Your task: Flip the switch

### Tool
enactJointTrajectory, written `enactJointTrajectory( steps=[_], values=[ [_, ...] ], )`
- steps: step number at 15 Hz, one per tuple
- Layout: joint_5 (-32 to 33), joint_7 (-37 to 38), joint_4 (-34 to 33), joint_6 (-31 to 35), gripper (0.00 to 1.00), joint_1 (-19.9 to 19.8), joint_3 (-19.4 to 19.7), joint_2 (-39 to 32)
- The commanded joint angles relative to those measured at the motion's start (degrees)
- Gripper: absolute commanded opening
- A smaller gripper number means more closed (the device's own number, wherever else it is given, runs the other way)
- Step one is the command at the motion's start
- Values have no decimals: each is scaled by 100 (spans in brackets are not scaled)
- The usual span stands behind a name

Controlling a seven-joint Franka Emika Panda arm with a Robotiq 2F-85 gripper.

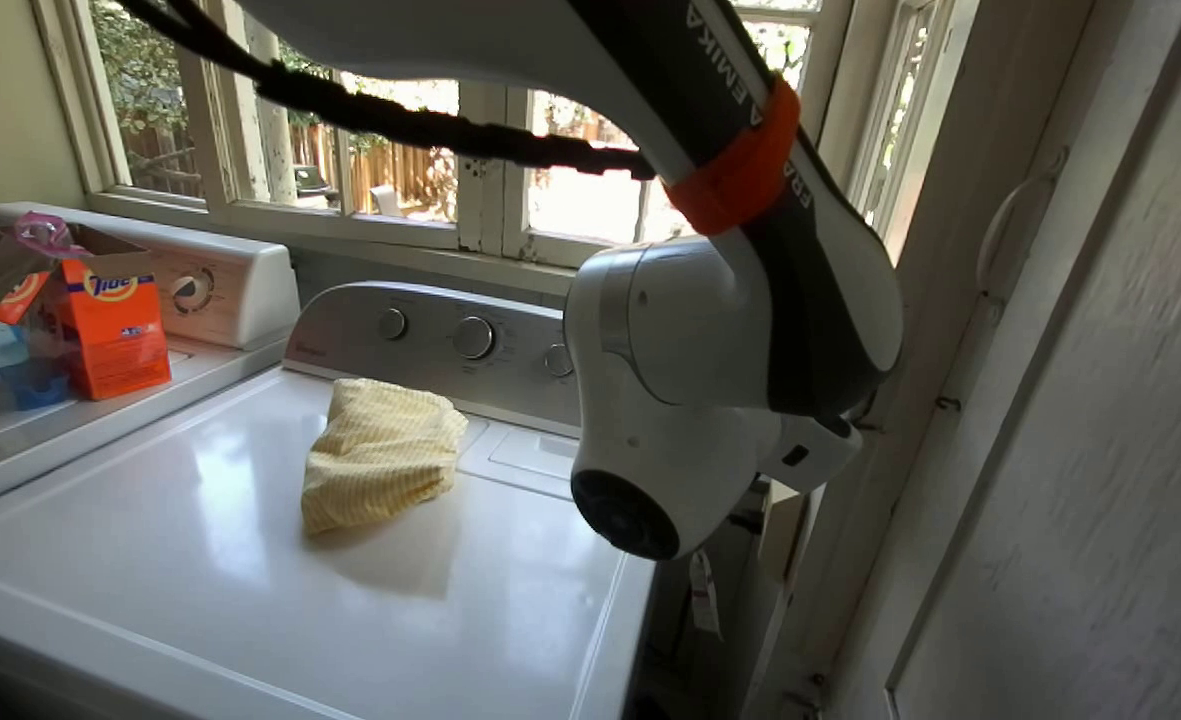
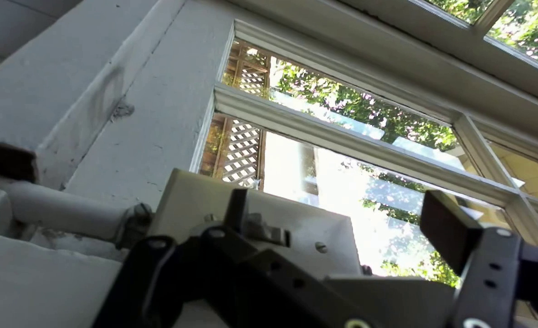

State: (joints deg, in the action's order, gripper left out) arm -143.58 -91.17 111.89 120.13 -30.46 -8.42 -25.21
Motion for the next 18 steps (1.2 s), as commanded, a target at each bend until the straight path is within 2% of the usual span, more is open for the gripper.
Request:
enactJointTrajectory(
  steps=[1,6,8,9,10,11,14,18],
  values=[
    [-51,-264,-165,287,97,-391,-473,-155],
    [-53,-350,-205,307,92,-714,-897,-241],
    [-53,-465,-222,235,81,-850,-1051,-285],
    [-53,-530,-234,226,79,-914,-1126,-293],
    [-51,-556,-252,239,72,-991,-1210,-306],
    [-53,-572,-254,264,77,-1021,-1248,-296],
    [-55,-603,-183,339,86,-1047,-1310,-255],
    [-22,-464,-36,591,87,-840,-1218,-152]
  ],
)
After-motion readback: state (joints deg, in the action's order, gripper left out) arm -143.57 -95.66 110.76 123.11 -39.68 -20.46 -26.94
